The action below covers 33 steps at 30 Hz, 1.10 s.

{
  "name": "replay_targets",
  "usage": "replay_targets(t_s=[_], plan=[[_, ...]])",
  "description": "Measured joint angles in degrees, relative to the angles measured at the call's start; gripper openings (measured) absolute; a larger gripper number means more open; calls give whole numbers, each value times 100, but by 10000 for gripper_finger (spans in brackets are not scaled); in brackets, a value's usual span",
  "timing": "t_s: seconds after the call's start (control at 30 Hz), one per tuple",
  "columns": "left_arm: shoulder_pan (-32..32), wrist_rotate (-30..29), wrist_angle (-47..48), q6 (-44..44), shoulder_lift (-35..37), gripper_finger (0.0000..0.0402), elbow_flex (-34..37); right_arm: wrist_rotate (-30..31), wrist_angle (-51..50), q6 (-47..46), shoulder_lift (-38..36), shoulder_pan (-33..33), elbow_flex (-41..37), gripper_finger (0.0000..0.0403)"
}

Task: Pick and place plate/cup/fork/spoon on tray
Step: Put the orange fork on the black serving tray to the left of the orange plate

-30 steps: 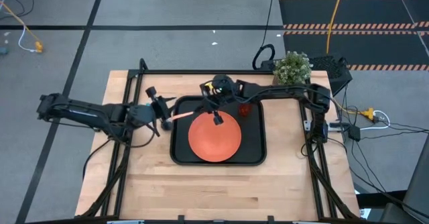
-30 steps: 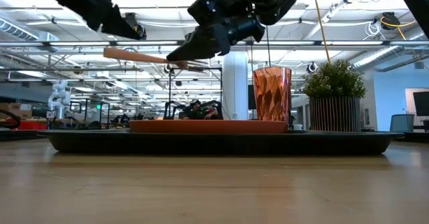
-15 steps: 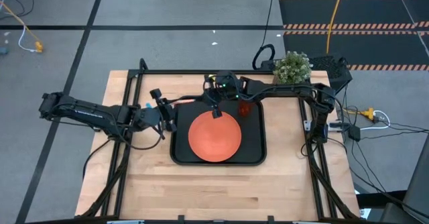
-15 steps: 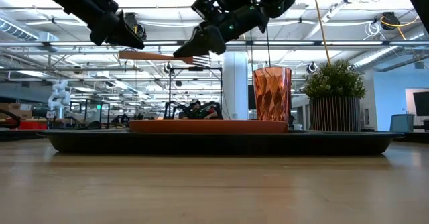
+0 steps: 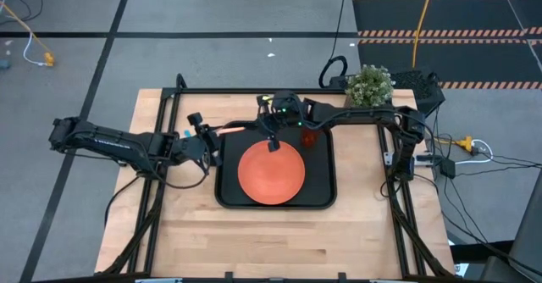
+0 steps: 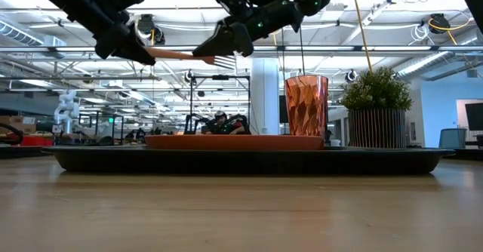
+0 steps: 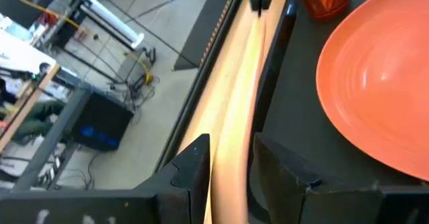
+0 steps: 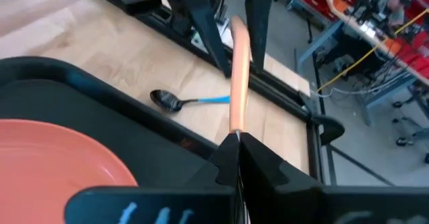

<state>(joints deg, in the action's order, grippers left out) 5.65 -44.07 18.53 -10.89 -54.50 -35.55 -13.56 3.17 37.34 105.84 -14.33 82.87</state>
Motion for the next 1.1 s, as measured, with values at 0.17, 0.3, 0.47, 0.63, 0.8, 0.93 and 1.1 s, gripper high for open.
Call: replay_targets(t_s=[0.17,0.3,0.47,0.63,0.8,0.93,1.1], plan=[[-75,0,6,122,0,120,0,2,37,87,-20,65,0,0],[-119,0,-16,189,0,120,0,2,59,90,-37,128,0,0],[-118,136,-92,216,0,120,0,0,45,90,-37,132,0,0],[-118,216,-105,357,0,118,0,2,34,90,-35,129,0,0],[-118,398,-108,415,0,66,0,0,148,90,-35,129,0,0],[-114,595,-79,375,-2,31,4,-26,211,97,-35,129,0,1],[-117,608,-93,371,0,31,4,0,189,94,-35,127,0,1]])
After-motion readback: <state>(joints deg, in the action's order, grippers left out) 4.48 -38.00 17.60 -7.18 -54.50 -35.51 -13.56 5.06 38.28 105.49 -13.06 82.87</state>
